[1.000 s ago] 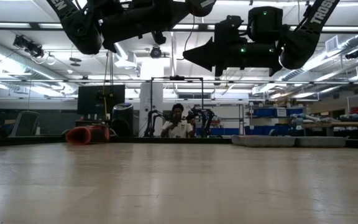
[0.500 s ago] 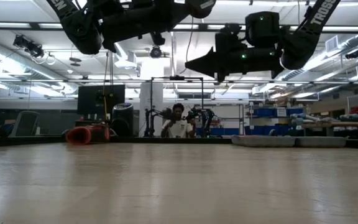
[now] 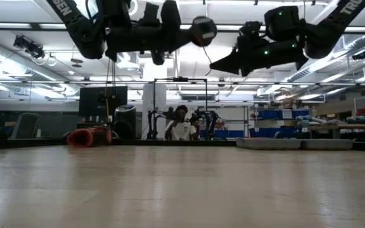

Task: Coil cords
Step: Coil the red wire on the black spool

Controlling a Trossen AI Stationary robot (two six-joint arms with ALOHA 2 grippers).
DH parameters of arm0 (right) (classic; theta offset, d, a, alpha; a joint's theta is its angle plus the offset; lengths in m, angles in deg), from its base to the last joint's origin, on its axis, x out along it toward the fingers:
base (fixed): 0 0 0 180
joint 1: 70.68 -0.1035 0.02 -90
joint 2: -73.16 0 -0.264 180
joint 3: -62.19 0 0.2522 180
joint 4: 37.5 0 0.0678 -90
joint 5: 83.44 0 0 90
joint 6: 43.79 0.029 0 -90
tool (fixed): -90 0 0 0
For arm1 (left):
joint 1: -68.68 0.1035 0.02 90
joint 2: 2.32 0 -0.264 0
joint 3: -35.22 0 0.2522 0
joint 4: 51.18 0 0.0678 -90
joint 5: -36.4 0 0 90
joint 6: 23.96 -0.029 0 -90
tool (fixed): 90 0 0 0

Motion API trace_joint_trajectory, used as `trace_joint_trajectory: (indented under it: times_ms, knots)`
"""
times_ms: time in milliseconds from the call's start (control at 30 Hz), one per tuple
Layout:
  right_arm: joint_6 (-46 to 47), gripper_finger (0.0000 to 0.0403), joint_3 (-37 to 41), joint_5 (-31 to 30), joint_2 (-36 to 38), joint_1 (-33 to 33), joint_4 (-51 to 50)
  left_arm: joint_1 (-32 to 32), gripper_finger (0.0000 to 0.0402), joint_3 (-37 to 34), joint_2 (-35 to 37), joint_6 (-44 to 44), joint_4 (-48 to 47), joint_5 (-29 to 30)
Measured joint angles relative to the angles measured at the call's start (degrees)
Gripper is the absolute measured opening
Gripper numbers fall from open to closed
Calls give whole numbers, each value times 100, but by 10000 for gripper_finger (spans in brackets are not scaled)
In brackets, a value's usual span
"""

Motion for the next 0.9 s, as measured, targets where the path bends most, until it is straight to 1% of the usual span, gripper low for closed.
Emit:
trace_joint_trajectory:
  times_ms: [67, 200, 400, 467, 567, 700, 900]
  knots:
    - [-154, 0, 0, -11, 229, 72, -295, 73, 0, 0, 0, 27, -180, 56]
    - [-397, 0, 0, -386, 677, 177, -734, 177, 0, 0, 0, 48, -435, 72]
    - [-725, 0, 0, -1037, 1121, 202, -1049, 193, 0, 0, 0, 42, -701, 64]
    - [-740, 0, 0, -1080, 1189, 201, -1076, 193, 0, 2, 0, 44, -774, 57]
    - [-705, 0, 0, -1071, 1248, 116, -900, 195, 0, 2, 0, 45, -939, 99]
    - [-650, 0, -4, -1049, 1233, -43, -729, 193, 0, 4, 0, 200, -1194, 586]
    - [-262, 0, -381, -1140, 883, -306, -740, 151, 0, 5, 0, 249, -1206, 869]
